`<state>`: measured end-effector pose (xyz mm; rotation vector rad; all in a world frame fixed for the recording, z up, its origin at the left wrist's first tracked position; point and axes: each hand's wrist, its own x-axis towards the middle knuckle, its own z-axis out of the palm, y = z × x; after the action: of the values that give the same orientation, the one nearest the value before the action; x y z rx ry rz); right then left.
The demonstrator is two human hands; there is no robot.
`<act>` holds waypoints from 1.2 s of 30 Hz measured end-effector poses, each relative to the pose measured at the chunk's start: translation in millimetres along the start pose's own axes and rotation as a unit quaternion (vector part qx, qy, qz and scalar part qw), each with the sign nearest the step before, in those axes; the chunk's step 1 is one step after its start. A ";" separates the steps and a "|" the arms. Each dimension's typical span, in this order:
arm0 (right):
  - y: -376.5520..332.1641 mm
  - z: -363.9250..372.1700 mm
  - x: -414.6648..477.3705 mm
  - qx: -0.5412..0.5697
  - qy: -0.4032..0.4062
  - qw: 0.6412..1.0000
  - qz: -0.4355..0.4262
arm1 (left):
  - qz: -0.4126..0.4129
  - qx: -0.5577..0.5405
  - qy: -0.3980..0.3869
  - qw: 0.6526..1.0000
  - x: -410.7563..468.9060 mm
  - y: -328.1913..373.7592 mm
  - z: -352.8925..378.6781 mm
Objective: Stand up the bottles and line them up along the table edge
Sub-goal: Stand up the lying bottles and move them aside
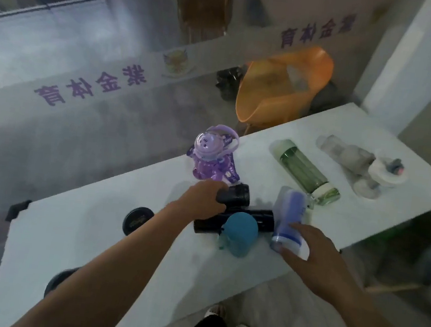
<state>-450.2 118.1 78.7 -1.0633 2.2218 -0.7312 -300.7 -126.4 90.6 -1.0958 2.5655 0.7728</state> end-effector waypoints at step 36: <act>-65.5 22.5 44.0 0.051 0.045 0.995 0.077 | 0.073 -0.128 0.092 0.985 42.5 -135.1 -52.4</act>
<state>-424.9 42.1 96.4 -0.8146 2.2862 -0.8289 -232.8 -258.9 66.0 -1.1064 2.7833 1.1112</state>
